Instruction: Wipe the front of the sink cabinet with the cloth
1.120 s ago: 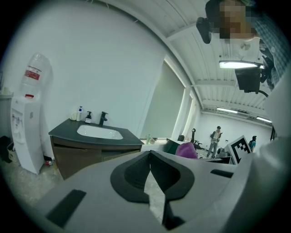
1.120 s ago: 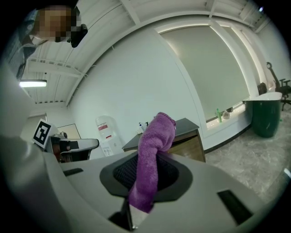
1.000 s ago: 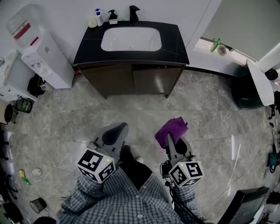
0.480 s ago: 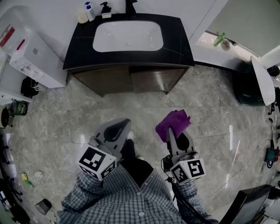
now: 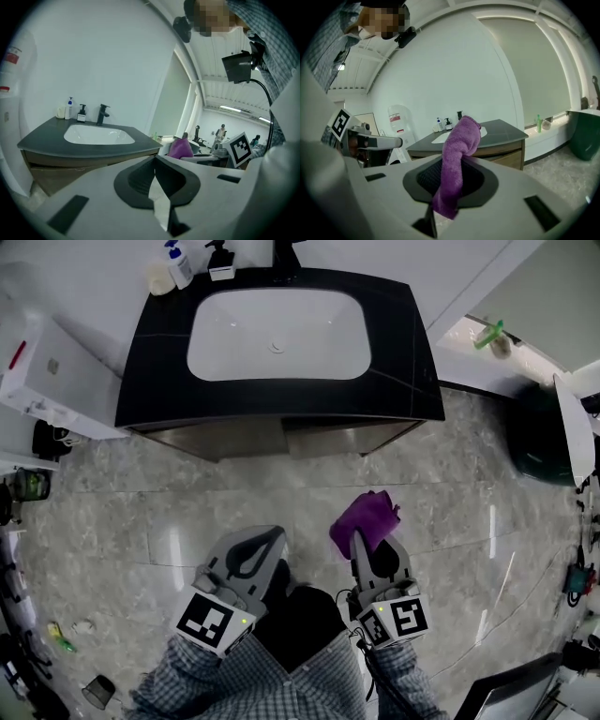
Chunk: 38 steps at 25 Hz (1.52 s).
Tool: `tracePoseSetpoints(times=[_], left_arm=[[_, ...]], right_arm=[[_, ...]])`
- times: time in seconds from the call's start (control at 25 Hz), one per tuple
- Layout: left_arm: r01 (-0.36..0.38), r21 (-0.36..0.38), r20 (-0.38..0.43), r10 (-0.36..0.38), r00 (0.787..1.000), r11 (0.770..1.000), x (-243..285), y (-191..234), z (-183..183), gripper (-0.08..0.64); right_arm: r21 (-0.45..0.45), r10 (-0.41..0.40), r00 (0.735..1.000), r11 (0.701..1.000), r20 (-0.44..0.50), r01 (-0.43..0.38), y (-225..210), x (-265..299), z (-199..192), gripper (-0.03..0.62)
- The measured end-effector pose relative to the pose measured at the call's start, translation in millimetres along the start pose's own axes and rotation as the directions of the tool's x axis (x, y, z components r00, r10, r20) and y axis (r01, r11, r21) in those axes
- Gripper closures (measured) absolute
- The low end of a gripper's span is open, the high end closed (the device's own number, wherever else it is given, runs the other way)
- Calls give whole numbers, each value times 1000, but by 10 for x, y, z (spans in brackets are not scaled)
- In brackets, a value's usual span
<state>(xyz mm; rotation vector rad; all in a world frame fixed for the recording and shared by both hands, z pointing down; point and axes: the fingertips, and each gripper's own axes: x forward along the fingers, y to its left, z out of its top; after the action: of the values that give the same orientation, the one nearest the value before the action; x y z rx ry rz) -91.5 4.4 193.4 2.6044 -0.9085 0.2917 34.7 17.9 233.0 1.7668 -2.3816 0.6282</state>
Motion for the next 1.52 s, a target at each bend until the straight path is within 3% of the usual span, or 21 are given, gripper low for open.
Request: tracePoseSetpoints(times=[0.12,0.4,0.72,1.04,1.28,1.52], left_arm=[[-6,-7,2,6,1000,1000,127,243,-68,549],[-110,-124,-6,110,994,986,383,640,-522,549],[-199,-112,-41,196,980,974,936,895,-1124,549],[-305,-185,-19,307,951,934,831,1046,-1327,549],[-349,-253,-64,344,937,902,751,1040,-1506,549],[-327,-245,-72,319,945,913,870,971,-1537,549]], right_arm=[[-36,34,999,999,-28,-35,-14,367,-203,515],[-129,178,983,975,-44,-183,-49,1121,-748,515],[-159,350,932,919,-96,-361,-230,1805,-1556,515],[-177,475,873,855,-114,-488,75,2151,-1712,515],[-229,497,860,830,-112,-509,166,2457,-1683,515],[-289,449,890,844,-81,-452,-27,2708,-1712,515]])
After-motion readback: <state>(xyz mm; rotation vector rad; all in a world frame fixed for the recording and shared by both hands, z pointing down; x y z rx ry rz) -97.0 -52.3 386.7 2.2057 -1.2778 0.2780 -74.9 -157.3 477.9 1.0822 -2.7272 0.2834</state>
